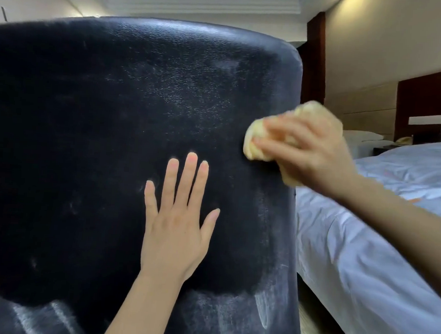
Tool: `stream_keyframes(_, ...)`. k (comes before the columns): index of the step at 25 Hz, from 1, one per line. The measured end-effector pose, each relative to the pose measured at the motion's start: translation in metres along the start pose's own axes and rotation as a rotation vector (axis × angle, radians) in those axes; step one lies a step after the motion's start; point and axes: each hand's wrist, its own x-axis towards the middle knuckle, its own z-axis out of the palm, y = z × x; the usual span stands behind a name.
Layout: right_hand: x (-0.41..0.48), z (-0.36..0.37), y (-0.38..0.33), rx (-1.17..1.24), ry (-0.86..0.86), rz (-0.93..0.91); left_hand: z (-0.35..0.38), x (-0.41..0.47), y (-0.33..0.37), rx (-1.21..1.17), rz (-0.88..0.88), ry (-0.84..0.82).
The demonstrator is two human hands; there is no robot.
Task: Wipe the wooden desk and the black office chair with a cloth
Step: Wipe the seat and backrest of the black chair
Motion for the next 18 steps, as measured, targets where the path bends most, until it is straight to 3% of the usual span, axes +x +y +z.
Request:
stream_keyframes(4,0.061,-0.011,0.035,-0.114,0.166,0.1,-0.003,-0.005,-0.013,-0.001,0.002,-0.006)
stream_keyframes(9,0.048,-0.005,0.004,0.042,0.176,0.141,-0.008,-0.013,-0.034,0.007,0.011,-0.012)
stream_keyframes(18,-0.067,-0.005,-0.107,0.34,-0.252,-0.027,-0.016,-0.02,-0.052,0.036,0.021,-0.06)
